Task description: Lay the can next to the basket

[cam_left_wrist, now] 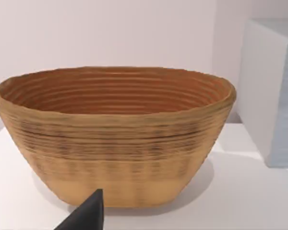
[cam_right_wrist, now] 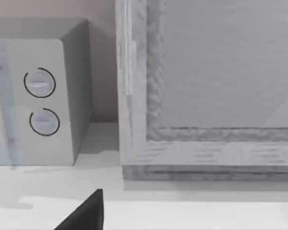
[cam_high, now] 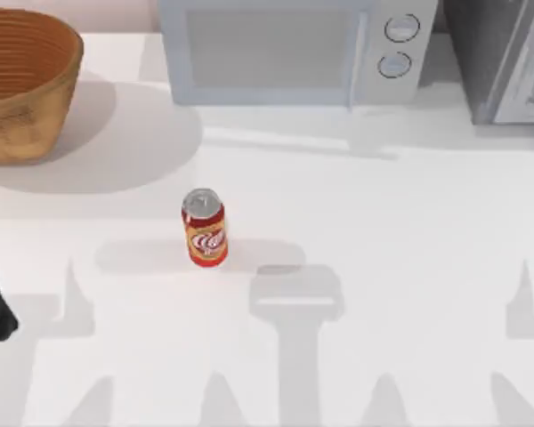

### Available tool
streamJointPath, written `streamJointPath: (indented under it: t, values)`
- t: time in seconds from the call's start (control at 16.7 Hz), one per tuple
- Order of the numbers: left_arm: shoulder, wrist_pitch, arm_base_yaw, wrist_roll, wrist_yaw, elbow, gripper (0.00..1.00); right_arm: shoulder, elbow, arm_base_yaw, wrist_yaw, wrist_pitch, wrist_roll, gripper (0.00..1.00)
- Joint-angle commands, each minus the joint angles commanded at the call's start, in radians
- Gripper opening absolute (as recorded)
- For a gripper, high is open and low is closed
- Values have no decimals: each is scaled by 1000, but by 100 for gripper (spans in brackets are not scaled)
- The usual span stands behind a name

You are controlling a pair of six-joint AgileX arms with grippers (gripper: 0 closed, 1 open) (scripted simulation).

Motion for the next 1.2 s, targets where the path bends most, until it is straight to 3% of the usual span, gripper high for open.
streamJointPath:
  t: [0.24, 0.54, 1.2]
  values:
    - [29, -20, -10, 6, 1, 18, 100, 0, 0, 0, 0, 0, 0, 100]
    - [259, -175, -77, 47, 5, 174, 100, 0, 0, 0, 0, 0, 0, 100]
    - [1210, -786, -322, 189, 2, 921, 100, 0, 0, 0, 0, 0, 0, 100]
